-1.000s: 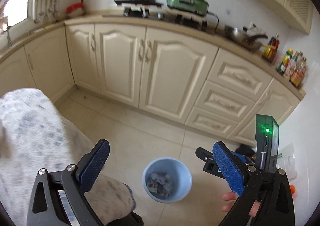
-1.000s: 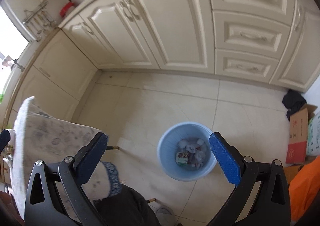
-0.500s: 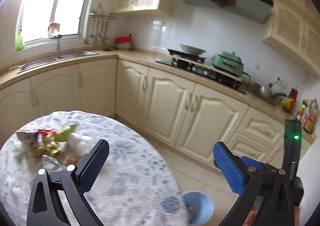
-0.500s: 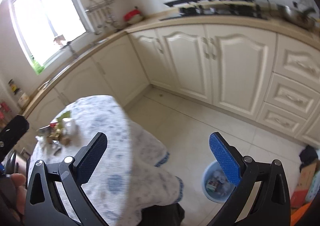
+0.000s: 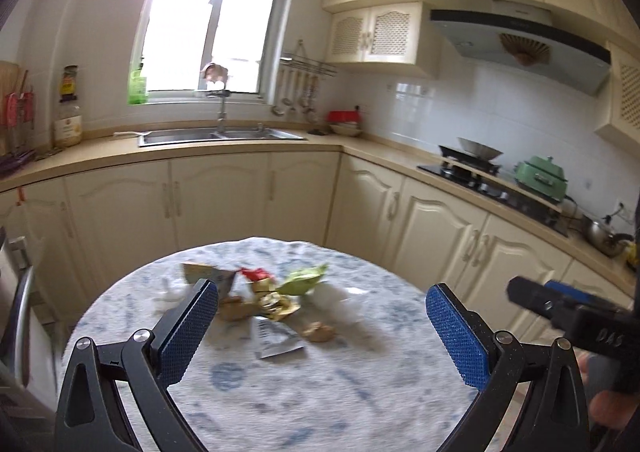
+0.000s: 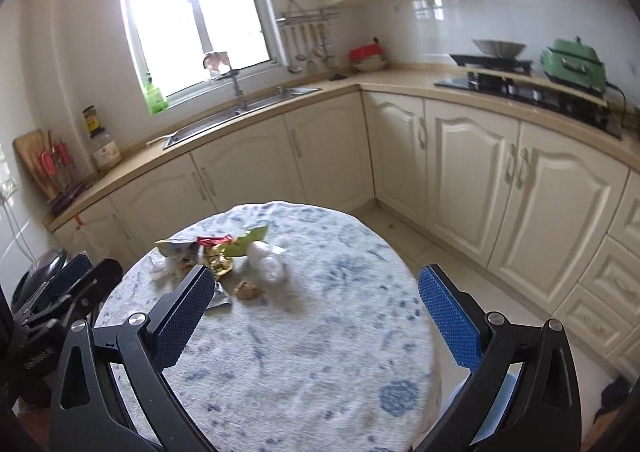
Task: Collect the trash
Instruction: 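Raise both grippers from the bin back toward the table, then grasp the clear plastic bag with the right gripper while the left grasps the white barcode wrapper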
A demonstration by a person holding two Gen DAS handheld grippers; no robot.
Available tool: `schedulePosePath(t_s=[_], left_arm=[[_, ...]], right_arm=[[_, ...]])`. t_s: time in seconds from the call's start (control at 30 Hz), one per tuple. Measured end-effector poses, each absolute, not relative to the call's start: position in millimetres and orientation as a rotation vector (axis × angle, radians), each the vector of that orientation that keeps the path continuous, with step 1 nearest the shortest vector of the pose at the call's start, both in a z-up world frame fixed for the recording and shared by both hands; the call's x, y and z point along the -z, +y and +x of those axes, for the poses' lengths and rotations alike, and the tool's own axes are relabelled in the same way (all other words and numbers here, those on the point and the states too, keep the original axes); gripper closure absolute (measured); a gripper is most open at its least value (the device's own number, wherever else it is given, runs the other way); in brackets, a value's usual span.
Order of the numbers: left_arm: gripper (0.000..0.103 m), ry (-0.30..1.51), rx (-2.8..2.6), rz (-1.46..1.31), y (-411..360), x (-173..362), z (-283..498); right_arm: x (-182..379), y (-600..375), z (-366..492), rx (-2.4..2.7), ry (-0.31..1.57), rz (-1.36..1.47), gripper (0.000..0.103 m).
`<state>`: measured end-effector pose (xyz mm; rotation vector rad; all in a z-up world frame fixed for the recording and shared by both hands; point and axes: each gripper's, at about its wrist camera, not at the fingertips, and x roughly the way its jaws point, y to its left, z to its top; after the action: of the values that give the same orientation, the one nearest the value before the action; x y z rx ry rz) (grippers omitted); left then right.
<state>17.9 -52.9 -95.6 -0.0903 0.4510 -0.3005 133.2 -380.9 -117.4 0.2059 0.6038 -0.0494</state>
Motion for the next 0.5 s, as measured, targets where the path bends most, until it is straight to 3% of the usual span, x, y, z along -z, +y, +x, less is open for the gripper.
schedulePosePath(t_s=[0.23,0.5], left_arm=[[0.001,0.518,0.2,-0.095,-31,117,22],[0.001,0.734,0.173,-0.018,-61,161,58]], right_arm=[[128,-344,159,-0.011,0.61,0.142,0.0],[168,-337,214,-0.038,0.713,0.121,0.0]])
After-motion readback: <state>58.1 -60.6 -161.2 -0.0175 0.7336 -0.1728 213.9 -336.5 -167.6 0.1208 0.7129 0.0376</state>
